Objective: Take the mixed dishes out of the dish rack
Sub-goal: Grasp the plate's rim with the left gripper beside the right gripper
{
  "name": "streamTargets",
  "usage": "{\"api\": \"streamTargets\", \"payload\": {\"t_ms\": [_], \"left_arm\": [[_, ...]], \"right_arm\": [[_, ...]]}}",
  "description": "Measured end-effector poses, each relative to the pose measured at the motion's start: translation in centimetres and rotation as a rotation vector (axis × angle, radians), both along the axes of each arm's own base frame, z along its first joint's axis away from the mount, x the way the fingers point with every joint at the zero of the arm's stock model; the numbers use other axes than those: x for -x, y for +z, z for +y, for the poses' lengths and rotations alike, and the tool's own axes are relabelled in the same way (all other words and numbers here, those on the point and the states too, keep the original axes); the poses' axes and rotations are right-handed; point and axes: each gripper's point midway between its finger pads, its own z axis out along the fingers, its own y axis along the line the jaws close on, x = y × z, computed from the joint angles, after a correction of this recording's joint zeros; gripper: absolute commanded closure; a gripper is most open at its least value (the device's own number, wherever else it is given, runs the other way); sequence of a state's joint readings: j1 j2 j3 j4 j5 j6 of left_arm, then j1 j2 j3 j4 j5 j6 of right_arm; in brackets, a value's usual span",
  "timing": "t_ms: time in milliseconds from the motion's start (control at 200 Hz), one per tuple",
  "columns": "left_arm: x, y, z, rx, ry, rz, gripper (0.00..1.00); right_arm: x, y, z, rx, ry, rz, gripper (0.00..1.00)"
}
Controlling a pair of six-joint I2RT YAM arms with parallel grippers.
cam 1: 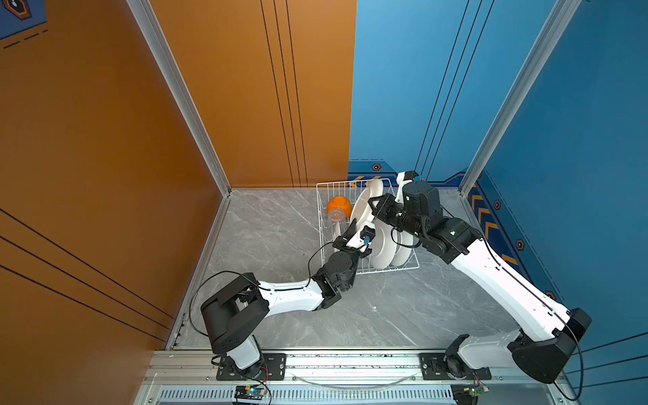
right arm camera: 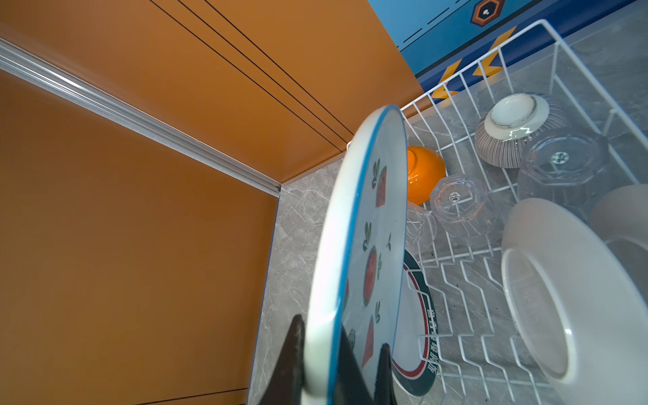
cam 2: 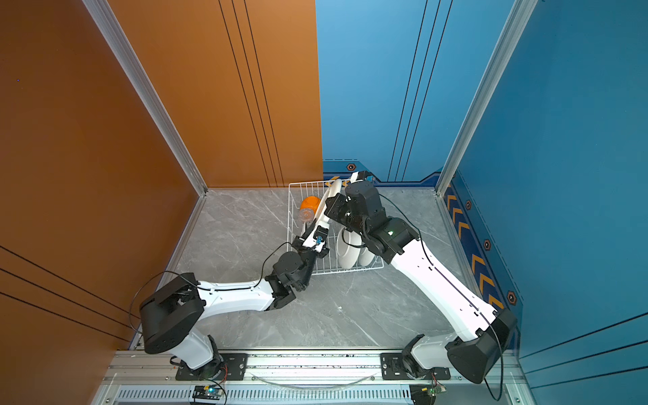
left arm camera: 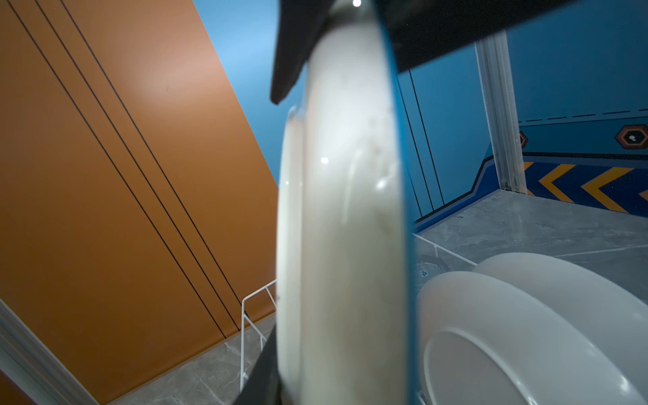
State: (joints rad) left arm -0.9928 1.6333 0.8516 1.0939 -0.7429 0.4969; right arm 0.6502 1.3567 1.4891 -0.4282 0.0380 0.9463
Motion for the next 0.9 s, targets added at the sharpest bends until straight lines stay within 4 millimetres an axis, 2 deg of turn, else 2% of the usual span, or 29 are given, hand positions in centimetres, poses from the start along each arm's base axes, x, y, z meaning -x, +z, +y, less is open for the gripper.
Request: {"api": "streamTargets", "payload": {"t_ms": [190, 305, 370, 656, 901], "left_arm": [[-0.5, 0.1, 0.0, -0.013, 0.007, -0.013, 0.81], [-0.7, 0.1, 0.0, -0.021, 0.005, -0.017, 0.9], [-0.8, 0.1, 0.0, -0.024, 0.007, -0.018, 1.0], [-1.3, 0.0, 0.0, -0.049, 0.037, -0.052, 1.0], [-1.5, 0.0, 0.6, -0.062, 0.095, -0.082, 1.0]], "right_arm": [[-0.3, 0.0, -0.4, -0.034, -0.021, 0.021, 1.0], [-0.5, -0.2, -0.6, -0.051, -0.031, 0.035, 1.0], [-0.6, -0.2, -0.7, -0.059, -0.034, 0.043, 1.0], [-1.4, -0.9, -1.0, -0.092, -0.041, 0.083, 1.0], [-2.0, -1.1, -0.4, -0.108, -0.008, 0.084, 0.91]]}}
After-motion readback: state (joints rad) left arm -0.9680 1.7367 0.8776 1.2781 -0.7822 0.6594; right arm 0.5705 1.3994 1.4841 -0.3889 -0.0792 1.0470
